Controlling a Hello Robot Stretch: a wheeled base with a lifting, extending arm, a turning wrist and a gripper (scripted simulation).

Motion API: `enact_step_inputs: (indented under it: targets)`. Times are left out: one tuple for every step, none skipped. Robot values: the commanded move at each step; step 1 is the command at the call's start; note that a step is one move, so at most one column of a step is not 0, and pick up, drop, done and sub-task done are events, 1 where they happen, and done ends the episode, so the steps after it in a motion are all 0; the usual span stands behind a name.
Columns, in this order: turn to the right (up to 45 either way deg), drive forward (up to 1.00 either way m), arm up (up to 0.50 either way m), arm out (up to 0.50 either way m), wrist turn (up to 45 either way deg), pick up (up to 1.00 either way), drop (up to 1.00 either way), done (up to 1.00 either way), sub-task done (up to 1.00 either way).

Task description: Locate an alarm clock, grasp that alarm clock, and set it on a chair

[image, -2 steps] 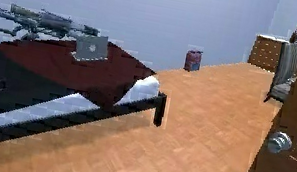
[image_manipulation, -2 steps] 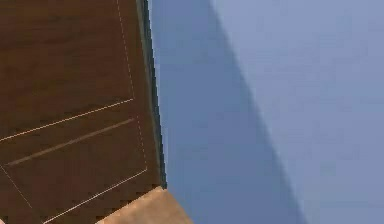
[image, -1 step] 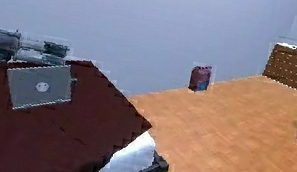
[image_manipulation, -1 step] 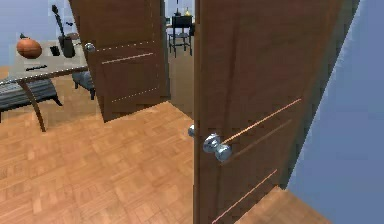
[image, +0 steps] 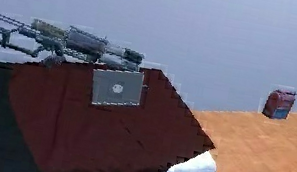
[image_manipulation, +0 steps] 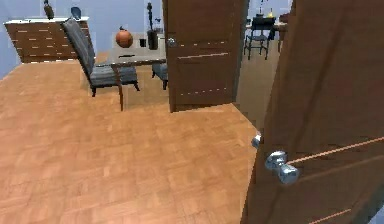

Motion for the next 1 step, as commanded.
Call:
enact_step_inputs:
  targets:
    - [0.0,0.10,0.00,0.00,0.0,0.00,0.00,0.00,0.00]
